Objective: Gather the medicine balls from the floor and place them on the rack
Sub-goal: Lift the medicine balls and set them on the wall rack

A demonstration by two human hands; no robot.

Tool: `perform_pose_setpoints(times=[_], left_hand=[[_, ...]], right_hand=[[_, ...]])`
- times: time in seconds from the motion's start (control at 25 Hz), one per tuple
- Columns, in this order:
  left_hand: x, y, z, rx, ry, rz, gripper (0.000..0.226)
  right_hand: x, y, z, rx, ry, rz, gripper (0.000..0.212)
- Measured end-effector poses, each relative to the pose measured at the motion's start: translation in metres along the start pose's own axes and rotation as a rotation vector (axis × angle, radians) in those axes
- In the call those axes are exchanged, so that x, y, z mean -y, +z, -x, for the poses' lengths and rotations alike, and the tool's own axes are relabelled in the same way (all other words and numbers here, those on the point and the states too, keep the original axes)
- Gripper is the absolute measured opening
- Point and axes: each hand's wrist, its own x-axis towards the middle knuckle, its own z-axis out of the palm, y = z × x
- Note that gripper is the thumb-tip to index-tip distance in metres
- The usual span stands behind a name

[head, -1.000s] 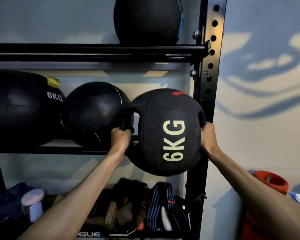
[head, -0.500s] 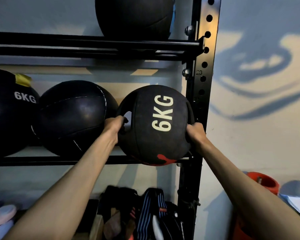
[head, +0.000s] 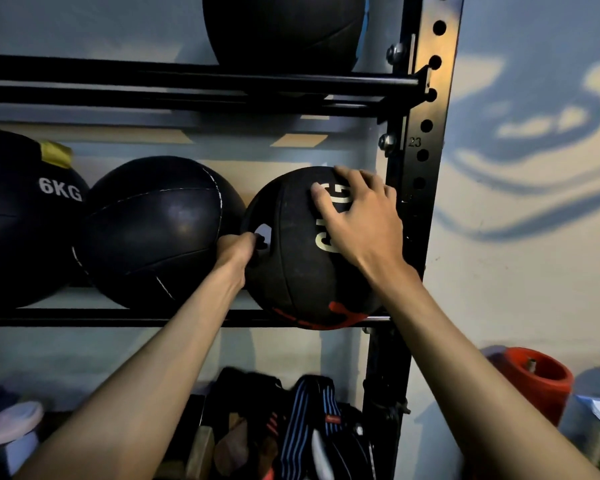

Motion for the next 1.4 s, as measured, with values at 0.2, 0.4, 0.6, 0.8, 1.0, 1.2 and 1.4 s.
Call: perform_pose_setpoints(times=[0.2, 0.4, 0.6, 0.8, 1.0, 1.2, 1.4], left_hand=[[0.005, -0.006, 0.017, -0.131, 0.258, -0.084, 0.012], [0.017, -0.033, 0.049, -0.322, 0.941, -0.627, 0.026], [-0.003, -0.080, 0.033, -0.260, 1.193, -1.477, 0.054], [0.002, -0.094, 0.013, -0.292, 1.062, -2.010, 0.096], [-0.011, -0.126, -0.013, -0.346, 1.163, -1.920, 0.089], [-0.035, -0.122, -0.019, -0.316, 1.091, -1.905, 0.086], [-0.117, -0.112, -0.035, -0.328, 0.777, -1.485, 0.078]], right_hand=[[-0.006, -0.002, 0.002, -0.033, -0.007, -0.002, 0.056], [-0.015, -0.004, -0.009, 0.055, -0.012, -0.024, 0.060], [-0.012, -0.001, -0.021, 0.066, 0.017, -0.006, 0.061], [0.000, 0.011, -0.031, 0.082, 0.048, 0.028, 0.056], [0.011, 0.022, -0.038, 0.075, 0.049, 0.079, 0.058], [0.016, 0.025, -0.038, 0.085, 0.032, 0.100, 0.060], [0.015, 0.023, -0.038, 0.087, 0.028, 0.095, 0.060]])
